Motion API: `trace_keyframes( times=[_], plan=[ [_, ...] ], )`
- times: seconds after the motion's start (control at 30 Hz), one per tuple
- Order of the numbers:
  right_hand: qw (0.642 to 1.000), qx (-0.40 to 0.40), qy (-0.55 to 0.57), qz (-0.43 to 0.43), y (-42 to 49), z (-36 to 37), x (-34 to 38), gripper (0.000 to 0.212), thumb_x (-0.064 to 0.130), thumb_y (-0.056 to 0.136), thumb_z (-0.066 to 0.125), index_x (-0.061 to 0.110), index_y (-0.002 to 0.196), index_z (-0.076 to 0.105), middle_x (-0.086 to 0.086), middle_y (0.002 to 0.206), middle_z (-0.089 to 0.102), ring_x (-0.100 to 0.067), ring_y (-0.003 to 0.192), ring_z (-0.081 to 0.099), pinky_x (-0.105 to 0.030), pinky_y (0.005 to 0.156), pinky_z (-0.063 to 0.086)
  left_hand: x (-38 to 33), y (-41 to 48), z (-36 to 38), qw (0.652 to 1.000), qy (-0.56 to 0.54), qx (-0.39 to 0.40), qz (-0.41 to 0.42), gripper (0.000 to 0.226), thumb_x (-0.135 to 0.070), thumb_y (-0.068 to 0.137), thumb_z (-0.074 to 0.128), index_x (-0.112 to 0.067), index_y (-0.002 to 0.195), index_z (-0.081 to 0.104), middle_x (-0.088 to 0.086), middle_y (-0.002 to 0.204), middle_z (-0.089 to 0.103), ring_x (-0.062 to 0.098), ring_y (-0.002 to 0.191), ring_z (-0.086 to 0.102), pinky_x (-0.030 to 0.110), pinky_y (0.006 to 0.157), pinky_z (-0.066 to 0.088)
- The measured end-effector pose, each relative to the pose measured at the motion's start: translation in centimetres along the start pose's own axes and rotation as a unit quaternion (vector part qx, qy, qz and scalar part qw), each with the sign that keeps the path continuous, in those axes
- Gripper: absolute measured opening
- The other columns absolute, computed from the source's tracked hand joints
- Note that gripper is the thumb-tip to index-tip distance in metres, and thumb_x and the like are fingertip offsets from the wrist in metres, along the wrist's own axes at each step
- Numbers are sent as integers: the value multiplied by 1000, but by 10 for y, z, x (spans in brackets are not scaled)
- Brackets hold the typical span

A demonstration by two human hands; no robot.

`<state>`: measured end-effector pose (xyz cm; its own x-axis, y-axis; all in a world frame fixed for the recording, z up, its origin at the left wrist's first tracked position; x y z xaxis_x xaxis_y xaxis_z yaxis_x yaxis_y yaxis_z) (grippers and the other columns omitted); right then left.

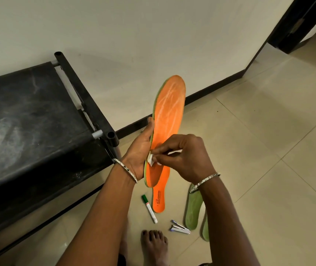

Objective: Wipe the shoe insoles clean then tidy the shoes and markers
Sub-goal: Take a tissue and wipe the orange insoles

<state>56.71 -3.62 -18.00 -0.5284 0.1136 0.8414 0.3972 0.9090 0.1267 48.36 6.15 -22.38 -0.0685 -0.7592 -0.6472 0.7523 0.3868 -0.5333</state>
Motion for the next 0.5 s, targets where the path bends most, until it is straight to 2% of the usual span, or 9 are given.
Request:
trace_keyframes(
  times=[0.1,0.2,0.27,0.37,0.43,0.5],
  plan=[
    [993,-117,-11,-2,3,1,-2,12,14,73,82,19,84,80,6,81,74,-10,72,70,-38,65,60,2,-1,5,1000,14,22,-2,69,-67,96,36,-15,133,62,12,115,73,28,103,71,41,86,57],
    [978,-210,-11,8,3,-1,-6,10,14,76,80,19,85,79,4,82,73,-13,71,71,-38,55,60,6,0,11,999,20,43,-10,64,-65,98,36,-18,136,59,6,105,74,22,93,73,36,72,58],
    [979,-202,3,18,3,-1,-6,12,12,76,82,18,85,79,5,81,72,-10,71,71,-37,57,60,5,3,9,999,24,39,-9,64,-66,97,37,-19,135,61,9,111,73,24,98,71,39,77,58],
    [993,-116,-10,0,3,2,1,13,13,73,85,20,83,80,8,79,73,-7,73,69,-34,67,59,2,6,-1,1000,20,17,-9,70,-70,94,39,-15,127,67,14,119,71,30,107,69,44,95,54],
    [997,-81,-14,-8,3,6,5,13,14,72,85,21,82,80,9,78,73,-6,73,68,-34,69,58,0,7,-6,1000,28,5,-12,72,-71,93,39,-14,125,68,14,119,71,31,108,69,45,96,52],
    [994,-110,-13,-3,3,5,4,12,14,72,84,22,80,80,9,77,73,-7,71,68,-36,67,59,1,6,-4,999,46,11,-14,68,-71,93,39,-17,122,71,12,111,74,28,100,72,43,89,55]
  ],
)
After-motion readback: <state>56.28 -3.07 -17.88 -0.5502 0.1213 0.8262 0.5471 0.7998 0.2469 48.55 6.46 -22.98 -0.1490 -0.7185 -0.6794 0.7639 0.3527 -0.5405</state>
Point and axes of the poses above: each hand's wrist, its own y-axis towards the middle knuckle, its own z-axis out of the palm, x = y × z, the point moved 3 cm from there along y, towards the middle knuckle
